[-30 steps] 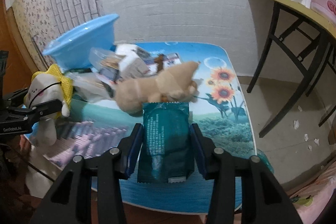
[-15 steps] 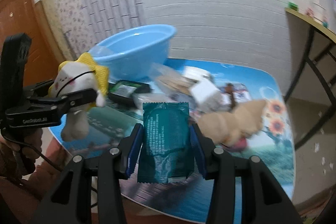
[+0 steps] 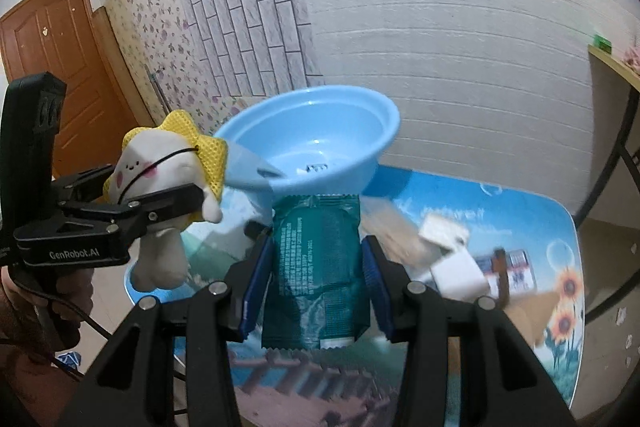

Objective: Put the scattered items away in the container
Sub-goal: 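Carry the plush toy and green packet to the basin and release both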

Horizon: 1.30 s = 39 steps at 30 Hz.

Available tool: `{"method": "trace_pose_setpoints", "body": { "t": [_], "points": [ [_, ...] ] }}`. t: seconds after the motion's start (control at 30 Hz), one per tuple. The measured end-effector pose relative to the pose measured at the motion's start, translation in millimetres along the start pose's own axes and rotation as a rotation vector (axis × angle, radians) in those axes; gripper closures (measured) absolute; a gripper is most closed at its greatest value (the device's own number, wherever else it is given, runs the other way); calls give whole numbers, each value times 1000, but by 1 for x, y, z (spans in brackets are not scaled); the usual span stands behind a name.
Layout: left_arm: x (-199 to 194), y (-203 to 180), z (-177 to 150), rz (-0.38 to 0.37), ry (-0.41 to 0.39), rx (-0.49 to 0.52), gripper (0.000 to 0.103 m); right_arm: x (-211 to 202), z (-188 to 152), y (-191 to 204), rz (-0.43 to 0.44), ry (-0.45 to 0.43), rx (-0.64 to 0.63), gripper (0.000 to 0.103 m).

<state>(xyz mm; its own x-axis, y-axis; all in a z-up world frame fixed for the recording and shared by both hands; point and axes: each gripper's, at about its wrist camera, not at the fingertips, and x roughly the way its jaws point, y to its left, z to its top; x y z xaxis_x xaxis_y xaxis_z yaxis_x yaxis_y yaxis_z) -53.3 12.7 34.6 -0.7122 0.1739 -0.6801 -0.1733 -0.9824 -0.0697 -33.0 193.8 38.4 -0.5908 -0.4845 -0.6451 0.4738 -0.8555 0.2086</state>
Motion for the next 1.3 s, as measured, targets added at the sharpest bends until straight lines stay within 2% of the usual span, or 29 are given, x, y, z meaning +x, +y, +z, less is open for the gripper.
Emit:
{"method": "trace_pose_setpoints", "body": {
  "t": [0.1, 0.27, 0.4, 0.53, 0.93, 1.3],
  "points": [
    [2, 2, 9, -31, 4, 6, 24, 6, 11, 2, 7, 8, -21, 58],
    [16, 10, 30, -19, 26, 10, 24, 30, 30, -3, 30, 49, -3, 58],
    [25, 19, 43, -4, 18, 25, 24, 48, 46, -1, 45, 38, -8, 59],
    [36, 29, 55, -4, 15, -5, 24, 65, 56, -6, 63, 43, -3, 58],
    [82, 56, 55, 10, 70, -29, 23, 109, 61, -10, 47, 95, -15, 58],
    [102, 61, 64, -1, 73, -24, 23, 131, 69, -17, 42, 114, -17, 58]
  ]
}}
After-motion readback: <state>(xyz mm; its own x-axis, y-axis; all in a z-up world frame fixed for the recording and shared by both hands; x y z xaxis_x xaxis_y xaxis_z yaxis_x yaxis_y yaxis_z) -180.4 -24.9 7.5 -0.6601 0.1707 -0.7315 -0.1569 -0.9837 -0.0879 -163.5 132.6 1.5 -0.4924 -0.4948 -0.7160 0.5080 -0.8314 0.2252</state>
